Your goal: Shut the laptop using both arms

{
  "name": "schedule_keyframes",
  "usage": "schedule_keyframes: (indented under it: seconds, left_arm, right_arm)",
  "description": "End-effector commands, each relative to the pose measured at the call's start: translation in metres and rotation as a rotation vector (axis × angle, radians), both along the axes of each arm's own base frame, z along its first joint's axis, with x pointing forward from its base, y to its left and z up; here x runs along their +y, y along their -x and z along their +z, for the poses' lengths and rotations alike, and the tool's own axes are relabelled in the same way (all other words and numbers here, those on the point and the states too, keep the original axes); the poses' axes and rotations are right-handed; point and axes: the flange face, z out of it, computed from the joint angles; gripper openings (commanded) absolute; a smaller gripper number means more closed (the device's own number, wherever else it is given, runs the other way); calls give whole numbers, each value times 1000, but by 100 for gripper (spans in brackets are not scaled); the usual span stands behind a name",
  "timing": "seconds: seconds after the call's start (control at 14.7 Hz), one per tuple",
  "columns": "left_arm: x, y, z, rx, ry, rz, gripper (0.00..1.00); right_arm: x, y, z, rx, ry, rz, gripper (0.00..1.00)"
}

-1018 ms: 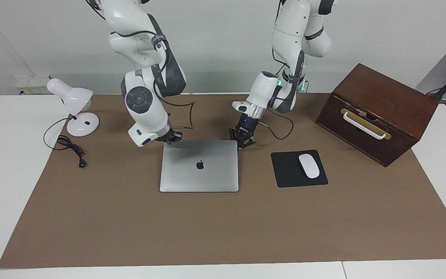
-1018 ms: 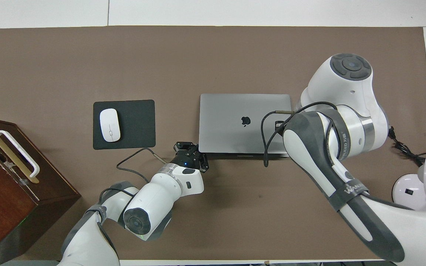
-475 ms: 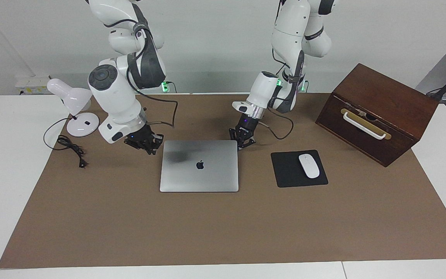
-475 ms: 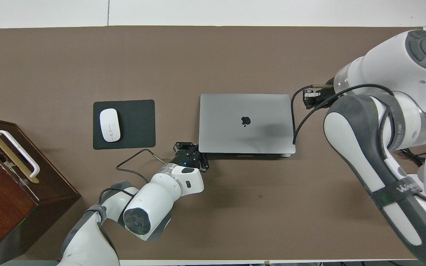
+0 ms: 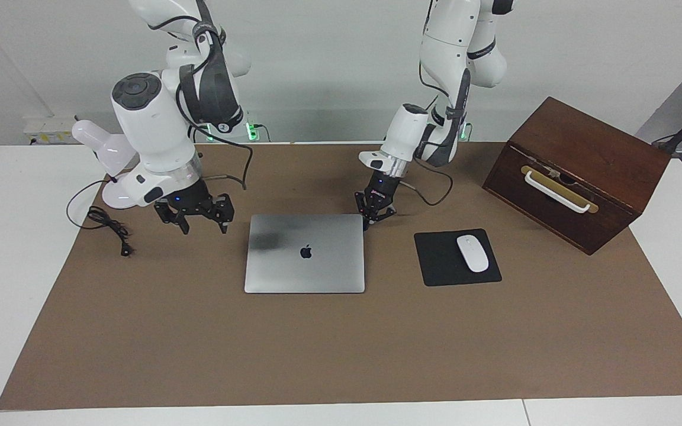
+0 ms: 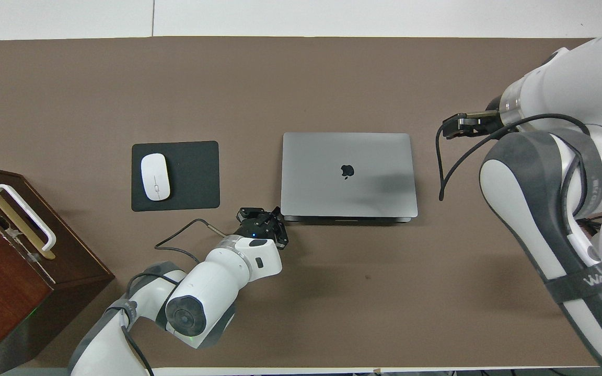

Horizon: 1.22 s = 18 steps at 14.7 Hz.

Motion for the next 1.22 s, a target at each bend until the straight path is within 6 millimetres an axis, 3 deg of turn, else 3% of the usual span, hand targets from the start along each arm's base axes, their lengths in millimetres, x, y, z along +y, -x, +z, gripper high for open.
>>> schedule_keyframes:
  seconds: [0.0,0.27,0.48,0.54,0.68,0.81,0.95,1.15]
  left_arm:
    - [27,-1,44,61,-32,49,0]
    - [49,-15,97,152,-91,86,0]
    - [66,-35,151,221,-143,100,0]
    - [77,-44,171,242,-161,107,20]
    - [95,-59,198,279,-191,115,100]
    - [121,-70,211,297,-190,165,100]
    - [148,-73,223,302,-179,221,100]
    - [219,-92,261,349,-165,369,100]
  right_arm:
    - [-19,10,28,-36,38,46,100]
    - [-26,36,68,-37,59,36,100]
    - [-27,64,86,5,56,14,100]
    - [-27,71,94,1,51,-1,100]
    - [-27,86,104,-5,48,-10,100]
    - [-27,94,103,-5,30,-14,100]
    - [-31,91,101,-21,0,-30,100]
    - [-33,77,111,-59,-7,-26,100]
